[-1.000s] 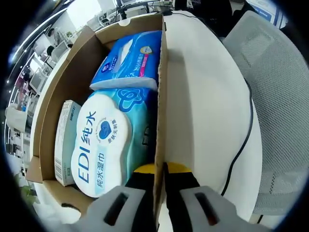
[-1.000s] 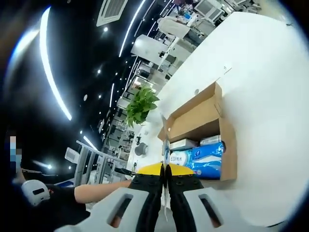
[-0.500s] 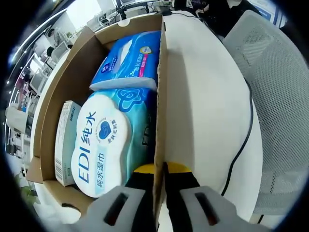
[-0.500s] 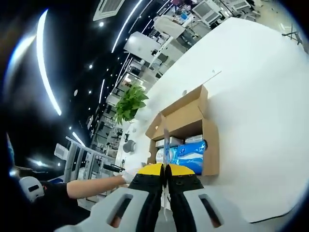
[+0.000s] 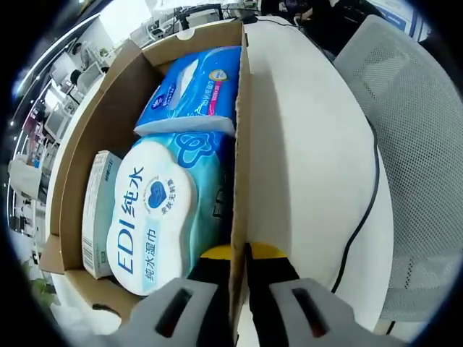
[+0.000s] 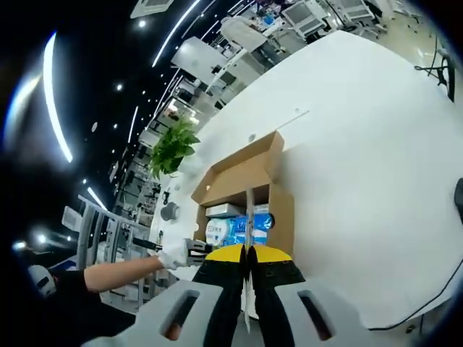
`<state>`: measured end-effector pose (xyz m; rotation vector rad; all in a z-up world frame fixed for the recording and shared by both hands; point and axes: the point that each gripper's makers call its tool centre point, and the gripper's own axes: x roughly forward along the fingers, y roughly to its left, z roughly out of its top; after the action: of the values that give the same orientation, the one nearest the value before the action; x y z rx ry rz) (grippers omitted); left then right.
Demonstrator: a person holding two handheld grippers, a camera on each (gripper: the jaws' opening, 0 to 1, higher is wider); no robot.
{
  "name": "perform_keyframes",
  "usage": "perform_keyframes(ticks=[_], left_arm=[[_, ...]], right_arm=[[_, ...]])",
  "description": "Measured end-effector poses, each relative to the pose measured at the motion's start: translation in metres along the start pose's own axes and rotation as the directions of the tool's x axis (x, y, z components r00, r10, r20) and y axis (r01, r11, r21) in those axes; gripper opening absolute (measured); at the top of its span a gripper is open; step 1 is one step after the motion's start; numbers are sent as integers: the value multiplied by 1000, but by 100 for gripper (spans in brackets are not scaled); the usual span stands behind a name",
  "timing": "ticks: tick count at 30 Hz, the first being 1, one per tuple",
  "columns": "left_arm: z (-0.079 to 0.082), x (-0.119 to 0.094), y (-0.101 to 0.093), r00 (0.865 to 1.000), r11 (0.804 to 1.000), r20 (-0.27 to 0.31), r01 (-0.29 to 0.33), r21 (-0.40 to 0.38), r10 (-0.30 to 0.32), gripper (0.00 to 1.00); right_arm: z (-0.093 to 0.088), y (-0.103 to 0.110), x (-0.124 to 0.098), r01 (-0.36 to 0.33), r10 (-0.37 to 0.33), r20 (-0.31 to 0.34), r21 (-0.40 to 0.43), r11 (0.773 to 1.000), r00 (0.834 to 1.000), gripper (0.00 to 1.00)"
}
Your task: Operate the shoe box by opening the lid, removing the specified soft item, and placing it in the target area until the item is outside and the box remains undamaged.
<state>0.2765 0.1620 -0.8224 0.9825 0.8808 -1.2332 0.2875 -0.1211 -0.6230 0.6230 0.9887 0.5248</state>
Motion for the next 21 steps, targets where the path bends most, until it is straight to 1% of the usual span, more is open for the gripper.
perform_keyframes(ticks=[1, 5, 7, 9, 14, 16, 17, 20, 21], left_arm=[[0, 0, 0, 1000, 1000, 0, 0, 0, 0, 2], [0, 0, 0, 1000, 1000, 0, 0, 0, 0, 2], [0, 0, -1, 1000, 1000, 0, 0, 0, 0, 2], [-1, 0, -1, 1000, 1000, 0, 0, 0, 0, 2], [0, 0, -1, 1000, 1000, 0, 0, 0, 0, 2], [0, 0, -1, 1000, 1000, 0, 0, 0, 0, 2], [0, 0, -1, 1000, 1000, 0, 0, 0, 0, 2], [-1, 0, -2, 1000, 1000, -1, 1, -2, -1, 2], [-1, 0, -2, 1000, 1000, 0, 2, -1, -2, 2]], right_arm=[[-3, -3, 1, 10, -10, -11, -2, 1000, 1000, 0], [-7, -12, 2, 36, -36, -12, 5, 999, 999, 0], [-9, -18, 3, 54, -54, -24, 5, 999, 998, 0], [-11, -23, 4, 77, -77, -34, -11, 997, 996, 0], [-12, -25, 4, 100, -101, -43, -27, 995, 994, 0], [-15, -28, 4, 117, -119, -64, -36, 992, 991, 0], [-16, -31, 3, 138, -141, -72, -47, 989, 987, 0], [-19, -37, 4, 174, -177, -82, -42, 984, 981, 0], [-19, -41, 6, 194, -195, -59, -14, 981, 979, 0]])
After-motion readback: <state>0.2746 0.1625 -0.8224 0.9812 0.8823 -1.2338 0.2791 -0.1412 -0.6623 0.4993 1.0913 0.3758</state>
